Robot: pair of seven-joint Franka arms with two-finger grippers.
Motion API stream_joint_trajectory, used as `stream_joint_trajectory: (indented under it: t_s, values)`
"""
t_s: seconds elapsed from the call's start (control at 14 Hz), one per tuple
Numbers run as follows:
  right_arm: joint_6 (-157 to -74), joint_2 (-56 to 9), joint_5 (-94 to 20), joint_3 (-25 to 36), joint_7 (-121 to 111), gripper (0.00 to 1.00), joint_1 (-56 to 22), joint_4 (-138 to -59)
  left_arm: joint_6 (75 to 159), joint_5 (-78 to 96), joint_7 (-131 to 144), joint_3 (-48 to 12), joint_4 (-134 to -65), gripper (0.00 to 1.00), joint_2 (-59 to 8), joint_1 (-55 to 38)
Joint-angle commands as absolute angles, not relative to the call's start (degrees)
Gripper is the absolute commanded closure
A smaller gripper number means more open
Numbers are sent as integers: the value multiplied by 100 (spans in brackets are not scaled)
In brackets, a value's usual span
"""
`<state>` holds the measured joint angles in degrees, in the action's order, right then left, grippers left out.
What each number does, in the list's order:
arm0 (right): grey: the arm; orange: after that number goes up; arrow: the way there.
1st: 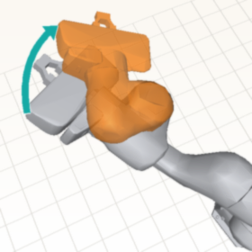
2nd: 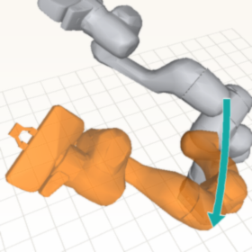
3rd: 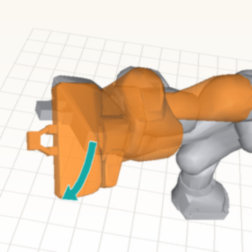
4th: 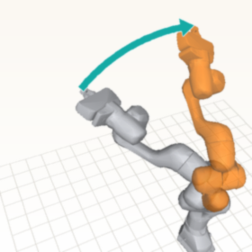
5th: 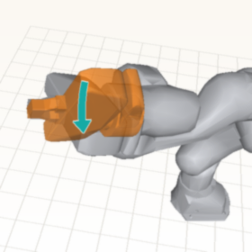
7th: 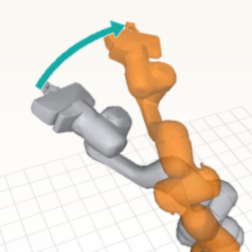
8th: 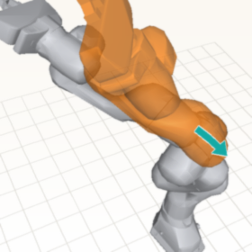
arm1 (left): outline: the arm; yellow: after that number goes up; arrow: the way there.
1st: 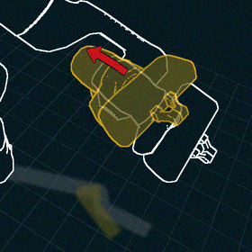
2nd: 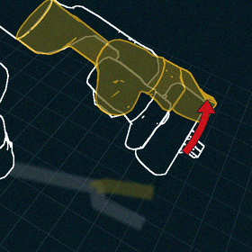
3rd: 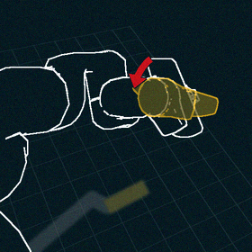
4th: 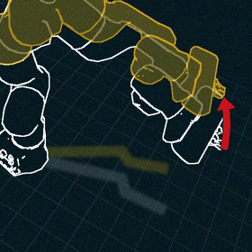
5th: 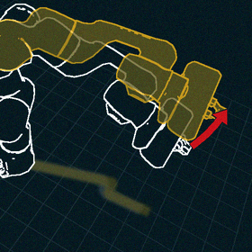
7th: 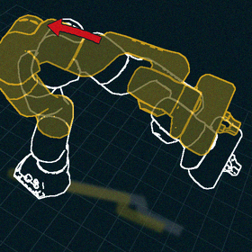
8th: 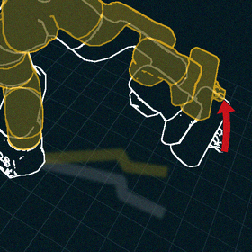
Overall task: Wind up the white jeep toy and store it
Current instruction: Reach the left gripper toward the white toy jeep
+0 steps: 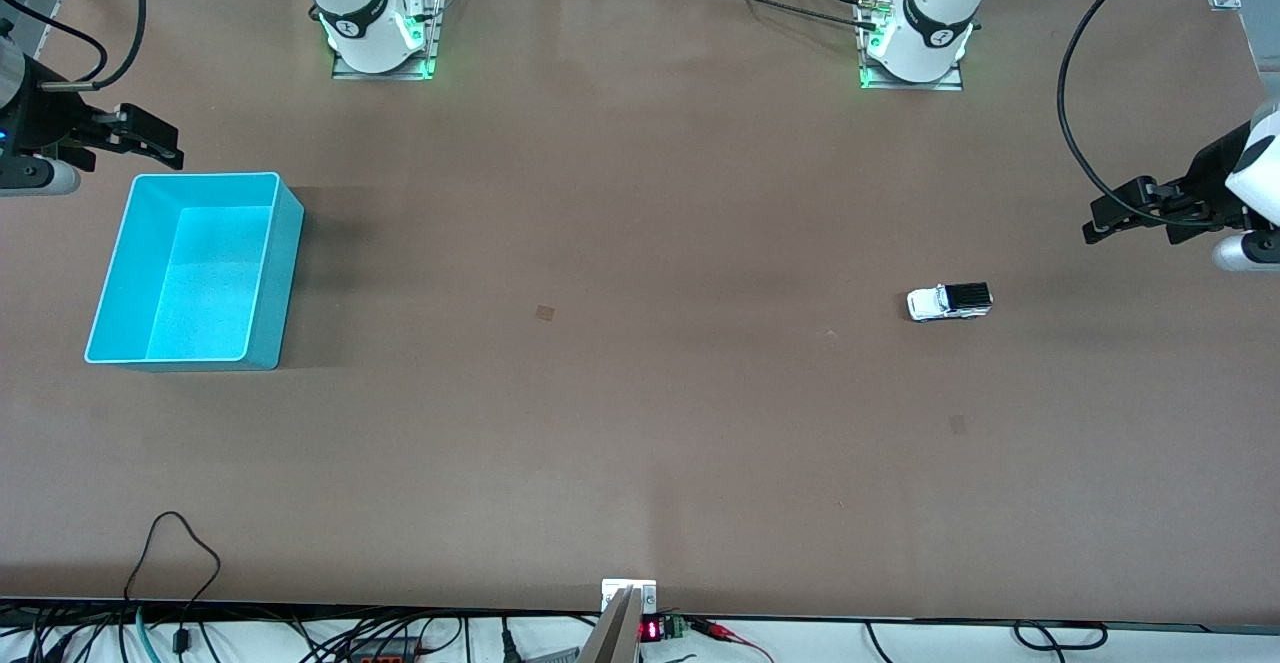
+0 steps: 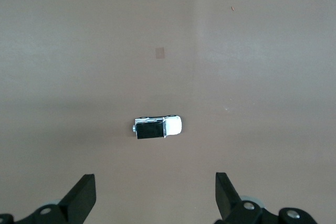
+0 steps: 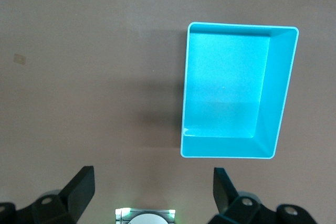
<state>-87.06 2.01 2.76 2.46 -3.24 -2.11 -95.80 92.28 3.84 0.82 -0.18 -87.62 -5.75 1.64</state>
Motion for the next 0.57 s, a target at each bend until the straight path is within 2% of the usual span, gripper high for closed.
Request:
stream_joint_trajectory:
  t_s: [0.0,0.29,0.5]
  values:
    - [-8604,185,185,211,-360,0,-141,-9475,9272,255,141,-26,-9182,0,-230,141]
    - [-8604,185,185,211,-360,0,-141,-9475,9299,255,54,-26,-9264,0,-298,141]
    - [-8604,185,185,211,-360,0,-141,-9475,9630,229,-9,-35,-9701,0,-378,106]
